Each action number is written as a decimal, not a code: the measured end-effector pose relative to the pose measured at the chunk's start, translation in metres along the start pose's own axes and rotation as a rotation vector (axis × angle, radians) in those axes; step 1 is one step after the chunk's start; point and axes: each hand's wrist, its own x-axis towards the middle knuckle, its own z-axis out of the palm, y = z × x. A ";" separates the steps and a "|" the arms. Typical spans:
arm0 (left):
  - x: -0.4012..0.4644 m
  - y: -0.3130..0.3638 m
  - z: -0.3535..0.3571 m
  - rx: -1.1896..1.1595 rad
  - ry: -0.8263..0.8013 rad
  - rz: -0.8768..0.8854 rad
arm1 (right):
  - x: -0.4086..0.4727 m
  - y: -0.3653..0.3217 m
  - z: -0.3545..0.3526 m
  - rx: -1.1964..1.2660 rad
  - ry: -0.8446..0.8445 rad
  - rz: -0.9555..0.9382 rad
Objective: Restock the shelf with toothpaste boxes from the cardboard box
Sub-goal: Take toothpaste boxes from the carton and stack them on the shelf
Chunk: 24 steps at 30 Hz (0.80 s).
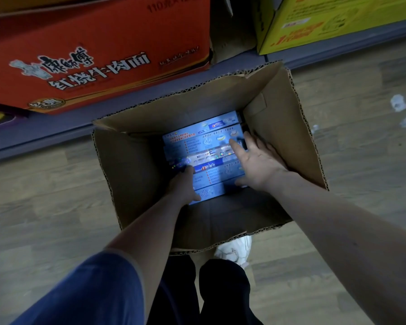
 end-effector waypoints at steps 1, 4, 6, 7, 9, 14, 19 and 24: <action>0.001 0.000 -0.002 -0.031 0.020 0.001 | 0.000 0.000 0.000 0.017 -0.008 0.003; 0.004 0.000 -0.005 -0.083 0.047 0.007 | 0.000 0.000 0.000 0.046 -0.022 0.010; 0.005 0.000 -0.006 -0.148 0.032 -0.005 | -0.001 0.000 0.000 0.055 -0.027 0.013; 0.005 0.000 -0.005 -0.195 0.030 -0.019 | -0.001 -0.001 0.000 0.056 -0.026 0.011; 0.005 0.000 -0.005 -0.282 0.043 -0.050 | -0.002 -0.001 -0.001 0.072 -0.031 0.007; 0.003 -0.002 -0.006 -0.333 0.082 -0.066 | -0.002 -0.002 -0.002 0.110 -0.048 0.001; -0.001 0.000 -0.008 -0.249 0.024 -0.090 | 0.000 -0.003 0.000 0.083 -0.038 -0.005; -0.013 0.006 -0.011 -0.325 0.011 -0.062 | -0.002 -0.002 0.001 0.056 -0.018 -0.012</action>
